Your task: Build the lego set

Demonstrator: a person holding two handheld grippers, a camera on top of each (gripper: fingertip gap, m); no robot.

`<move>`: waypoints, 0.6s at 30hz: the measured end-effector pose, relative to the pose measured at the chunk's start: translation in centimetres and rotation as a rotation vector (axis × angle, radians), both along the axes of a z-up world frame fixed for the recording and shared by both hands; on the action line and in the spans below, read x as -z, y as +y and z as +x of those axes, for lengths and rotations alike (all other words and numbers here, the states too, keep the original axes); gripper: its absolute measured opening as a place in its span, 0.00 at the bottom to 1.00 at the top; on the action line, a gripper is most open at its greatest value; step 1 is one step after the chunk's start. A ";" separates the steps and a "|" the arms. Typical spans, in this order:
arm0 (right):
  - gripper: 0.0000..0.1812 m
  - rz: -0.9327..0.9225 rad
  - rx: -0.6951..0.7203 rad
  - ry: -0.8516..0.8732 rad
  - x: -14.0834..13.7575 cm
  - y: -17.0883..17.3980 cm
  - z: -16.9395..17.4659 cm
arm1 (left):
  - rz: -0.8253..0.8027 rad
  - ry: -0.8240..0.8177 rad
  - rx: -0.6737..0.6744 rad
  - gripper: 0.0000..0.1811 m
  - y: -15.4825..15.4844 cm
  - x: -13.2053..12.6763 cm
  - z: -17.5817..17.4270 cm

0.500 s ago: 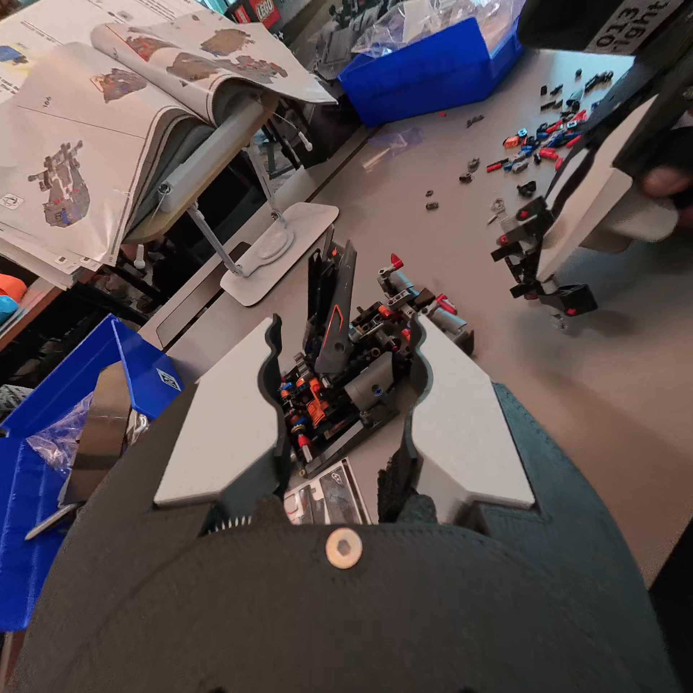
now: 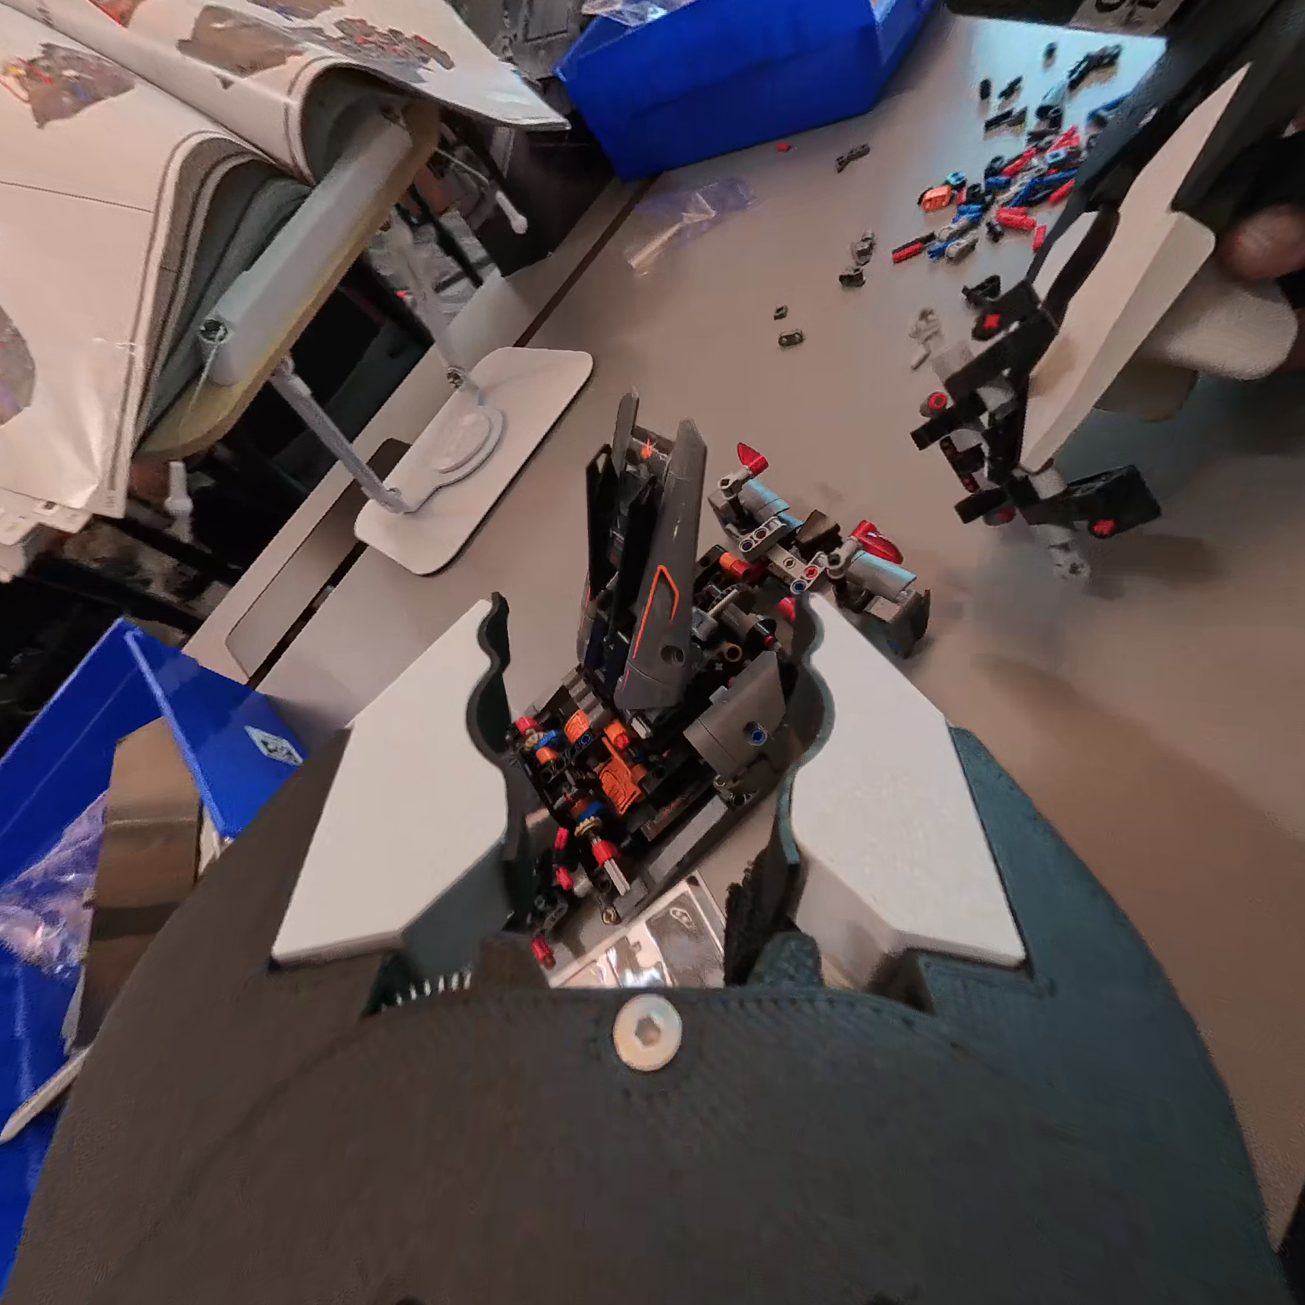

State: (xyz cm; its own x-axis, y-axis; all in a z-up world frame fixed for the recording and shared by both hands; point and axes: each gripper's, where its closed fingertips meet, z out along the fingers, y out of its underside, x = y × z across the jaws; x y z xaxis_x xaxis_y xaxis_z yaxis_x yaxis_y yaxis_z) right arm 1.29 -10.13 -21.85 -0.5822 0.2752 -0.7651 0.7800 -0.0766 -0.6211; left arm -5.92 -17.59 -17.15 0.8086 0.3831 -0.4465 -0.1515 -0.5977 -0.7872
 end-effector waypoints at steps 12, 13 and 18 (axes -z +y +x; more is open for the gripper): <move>0.04 -0.117 0.028 -0.026 -0.7 1.0 -2.3 | -0.243 -0.249 0.358 0.62 2.8 2.3 -2.9; 0.04 -0.124 0.025 -0.027 -0.7 1.0 -2.4 | -0.274 -0.280 0.388 0.64 3.0 2.8 -3.0; 0.04 -0.141 0.012 -0.032 -0.9 1.1 -2.6 | -0.366 -0.434 0.535 0.62 4.2 4.8 -2.2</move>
State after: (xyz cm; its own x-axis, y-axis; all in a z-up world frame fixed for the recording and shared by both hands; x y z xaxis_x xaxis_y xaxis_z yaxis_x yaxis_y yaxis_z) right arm -1.30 -9.03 -20.99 -0.5544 0.1704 -0.8147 0.7976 -0.1707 -0.5785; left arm -8.12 -13.40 -21.97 0.9732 -0.2188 -0.0707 -0.2158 -0.7633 -0.6090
